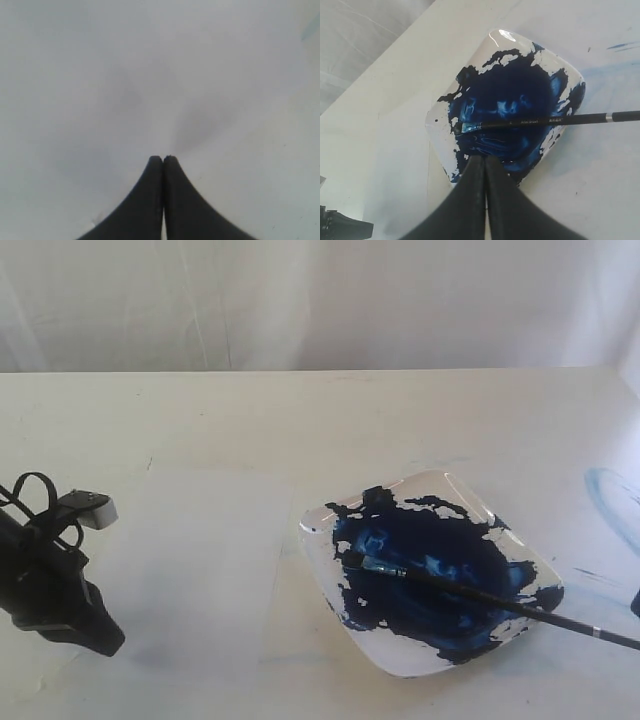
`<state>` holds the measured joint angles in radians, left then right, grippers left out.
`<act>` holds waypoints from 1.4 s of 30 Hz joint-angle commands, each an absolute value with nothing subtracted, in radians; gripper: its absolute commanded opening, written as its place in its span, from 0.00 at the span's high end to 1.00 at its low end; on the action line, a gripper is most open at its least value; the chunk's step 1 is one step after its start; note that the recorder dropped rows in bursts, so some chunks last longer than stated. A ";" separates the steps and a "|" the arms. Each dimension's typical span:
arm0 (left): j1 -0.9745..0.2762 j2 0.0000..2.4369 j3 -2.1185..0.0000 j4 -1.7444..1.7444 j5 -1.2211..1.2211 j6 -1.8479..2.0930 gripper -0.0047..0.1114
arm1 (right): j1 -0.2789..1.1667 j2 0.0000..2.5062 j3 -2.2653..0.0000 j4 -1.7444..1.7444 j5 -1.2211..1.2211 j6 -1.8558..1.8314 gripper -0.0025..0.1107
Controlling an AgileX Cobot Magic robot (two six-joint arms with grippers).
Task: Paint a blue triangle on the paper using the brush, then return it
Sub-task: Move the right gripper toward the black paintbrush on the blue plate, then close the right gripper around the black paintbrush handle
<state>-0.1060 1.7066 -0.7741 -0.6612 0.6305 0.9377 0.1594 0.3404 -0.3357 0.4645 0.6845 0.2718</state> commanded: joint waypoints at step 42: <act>-0.102 1.705 -0.740 -0.634 0.596 0.943 0.96 | 0.162 0.942 -0.209 0.798 0.244 0.765 0.48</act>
